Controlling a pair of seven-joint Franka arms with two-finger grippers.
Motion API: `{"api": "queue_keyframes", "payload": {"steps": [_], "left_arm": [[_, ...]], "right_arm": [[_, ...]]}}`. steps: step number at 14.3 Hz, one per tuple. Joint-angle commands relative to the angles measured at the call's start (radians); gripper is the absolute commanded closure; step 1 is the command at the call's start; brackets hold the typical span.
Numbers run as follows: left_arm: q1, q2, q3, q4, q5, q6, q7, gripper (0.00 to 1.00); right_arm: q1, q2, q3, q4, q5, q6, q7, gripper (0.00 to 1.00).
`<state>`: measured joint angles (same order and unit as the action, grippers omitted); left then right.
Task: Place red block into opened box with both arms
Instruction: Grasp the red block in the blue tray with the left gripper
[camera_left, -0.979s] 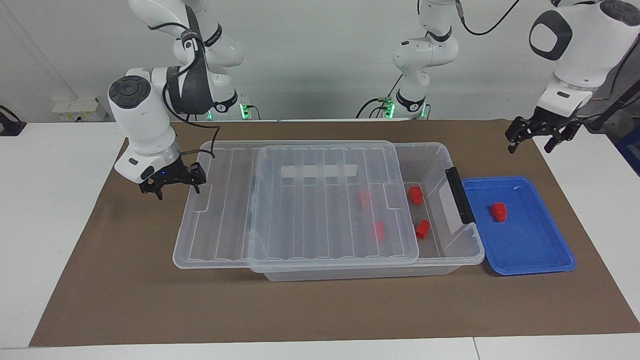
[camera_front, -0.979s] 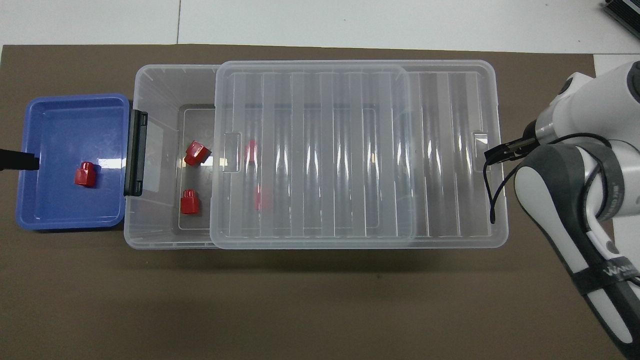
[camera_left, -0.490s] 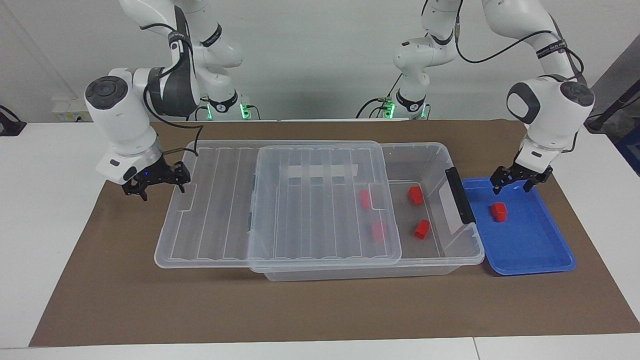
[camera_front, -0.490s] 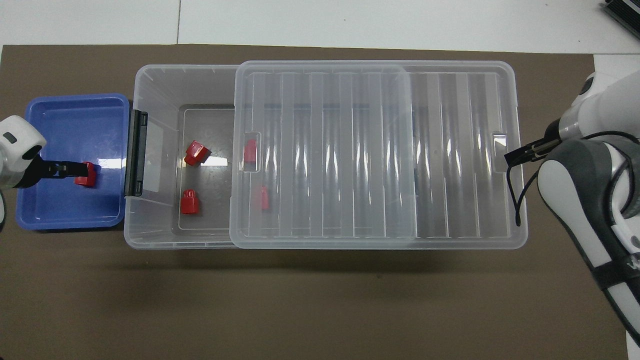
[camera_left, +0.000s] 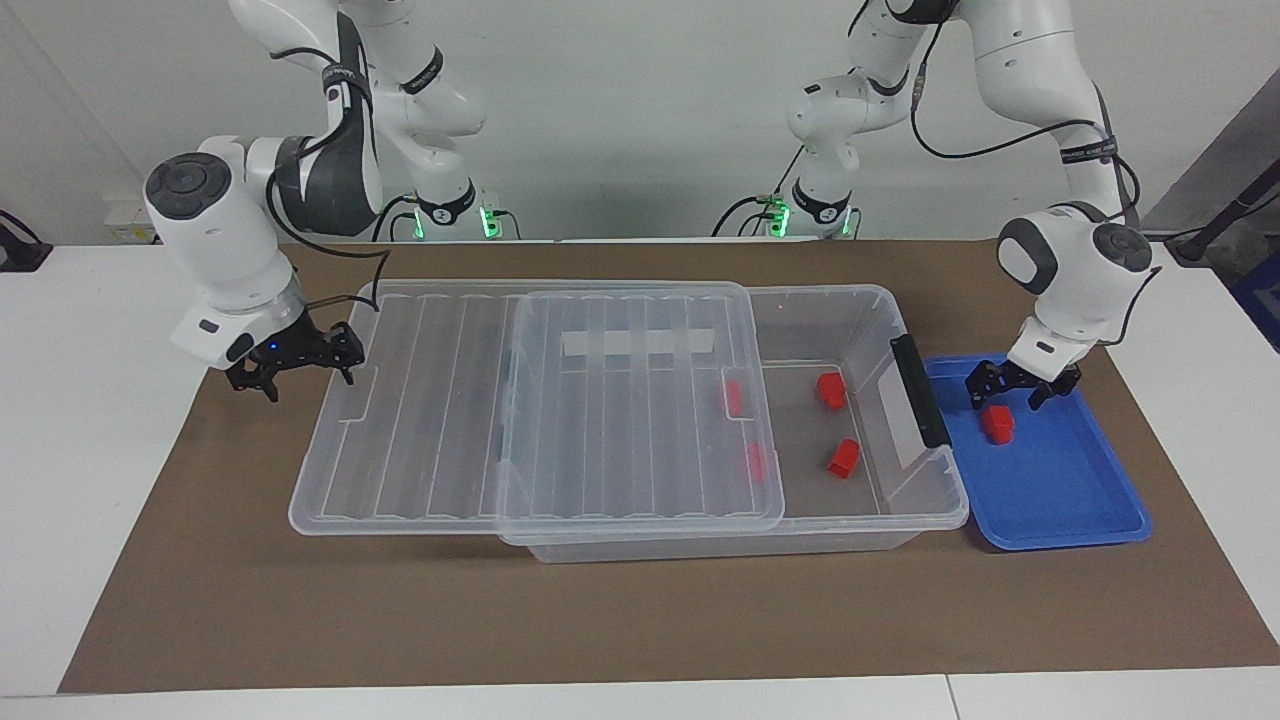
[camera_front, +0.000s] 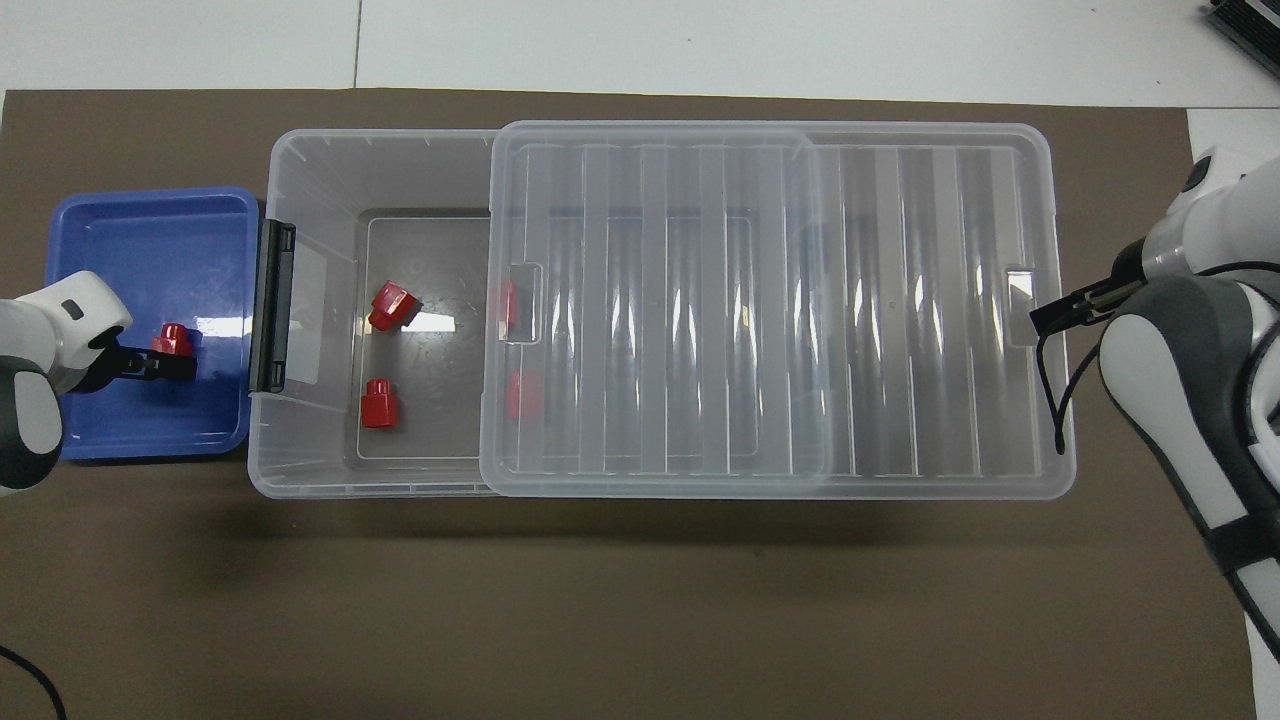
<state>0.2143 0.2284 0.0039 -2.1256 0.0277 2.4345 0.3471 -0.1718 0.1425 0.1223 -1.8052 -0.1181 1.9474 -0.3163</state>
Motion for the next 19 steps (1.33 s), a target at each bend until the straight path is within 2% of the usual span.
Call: {"api": "queue_keyframes", "payload": {"steps": [1, 7, 10, 12, 16, 19], "left_arm": [[-0.007, 0.012, -0.007, 0.009, -0.011, 0.020, 0.027, 0.00], [-0.030, 0.031, -0.008, 0.007, -0.011, 0.049, 0.030, 0.00], [-0.036, 0.032, -0.008, 0.007, -0.011, 0.057, 0.029, 0.02], [-0.036, 0.032, -0.008, 0.007, -0.011, 0.057, 0.029, 0.06], [-0.036, 0.032, -0.008, 0.009, -0.011, 0.057, 0.029, 0.46], [-0.036, 0.034, -0.008, 0.010, -0.011, 0.046, 0.027, 0.83]], "right_arm": [[-0.020, -0.021, 0.011, -0.030, -0.017, 0.016, -0.021, 0.00], [0.021, -0.072, 0.013, -0.020, 0.003, -0.002, 0.146, 0.00], [0.066, -0.104, 0.014, -0.017, 0.005, -0.005, 0.371, 0.00], [0.087, -0.124, 0.014, 0.000, 0.030, -0.007, 0.457, 0.00], [0.100, -0.135, 0.014, 0.087, 0.060, -0.097, 0.519, 0.00], [0.098, -0.136, 0.011, 0.132, 0.070, -0.143, 0.519, 0.00]]}}
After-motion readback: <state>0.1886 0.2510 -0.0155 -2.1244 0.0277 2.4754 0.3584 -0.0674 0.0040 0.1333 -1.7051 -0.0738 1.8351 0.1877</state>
